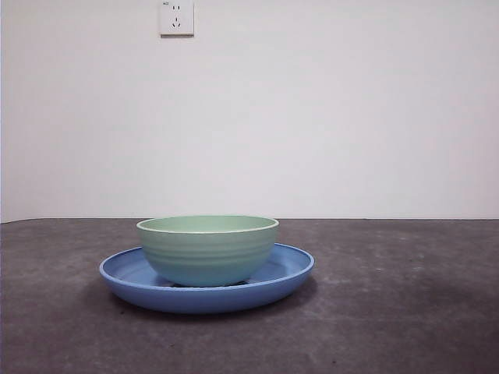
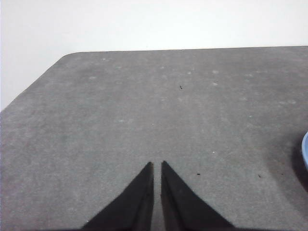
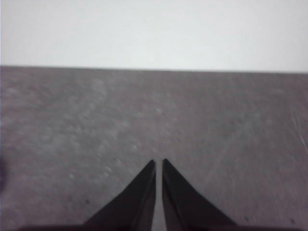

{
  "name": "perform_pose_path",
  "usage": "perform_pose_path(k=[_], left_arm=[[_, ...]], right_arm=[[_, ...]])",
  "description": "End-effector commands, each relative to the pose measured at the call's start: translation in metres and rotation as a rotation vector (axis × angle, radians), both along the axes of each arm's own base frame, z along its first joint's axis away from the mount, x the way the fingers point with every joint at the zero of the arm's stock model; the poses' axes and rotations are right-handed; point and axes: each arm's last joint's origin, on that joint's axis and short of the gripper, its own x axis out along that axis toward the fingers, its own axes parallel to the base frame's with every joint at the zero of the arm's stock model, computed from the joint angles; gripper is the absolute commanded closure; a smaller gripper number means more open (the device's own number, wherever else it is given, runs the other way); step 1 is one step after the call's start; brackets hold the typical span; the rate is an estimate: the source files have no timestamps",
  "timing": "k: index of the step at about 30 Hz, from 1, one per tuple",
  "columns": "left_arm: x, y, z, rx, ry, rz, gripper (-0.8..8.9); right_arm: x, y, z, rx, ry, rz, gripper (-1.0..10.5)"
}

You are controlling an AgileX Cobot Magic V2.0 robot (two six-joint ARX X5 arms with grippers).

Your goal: Place the green bowl on the blue plate

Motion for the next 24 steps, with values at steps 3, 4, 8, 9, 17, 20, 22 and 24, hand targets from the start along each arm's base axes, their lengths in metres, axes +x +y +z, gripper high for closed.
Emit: perform_pose_path(k=[3, 4, 8, 9, 17, 20, 22, 24], left_arm=[[0.001, 0.000, -0.008, -0.005, 0.026, 0.005, 7.87], [0.001, 0.000, -0.008, -0.005, 0.026, 0.005, 7.87], [0.001, 0.000, -0.008, -0.005, 0.026, 0.005, 7.87], [0.001, 0.000, -0.008, -0.005, 0.026, 0.005, 7.87], [0.001, 0.000, -0.008, -0.005, 0.026, 0.005, 7.87], [0.001, 0.000, -0.008, -0.005, 0.026, 0.005, 7.87], [0.001, 0.000, -0.008, -0.005, 0.026, 0.005, 7.87], [0.001, 0.000, -0.008, -0.005, 0.026, 0.005, 7.87]], right_arm=[[0.001, -0.002, -0.015, -0.009, 0.003, -0.026, 9.3], [0.002, -0.002, -0.018, -0.008, 0.008, -0.027, 9.3], [0.003, -0.002, -0.024, -0.004, 0.023, -0.027, 9.3], [0.003, -0.002, -0.024, -0.004, 0.024, -0.028, 9.3], [0.003, -0.002, -0.025, -0.004, 0.026, -0.028, 9.3], [0.003, -0.002, -0.025, -0.003, 0.028, -0.032, 9.3], [0.003, -0.003, -0.026, 0.006, 0.037, -0.043, 9.3], [0.003, -0.003, -0.027, 0.025, 0.052, -0.067, 9.3]])
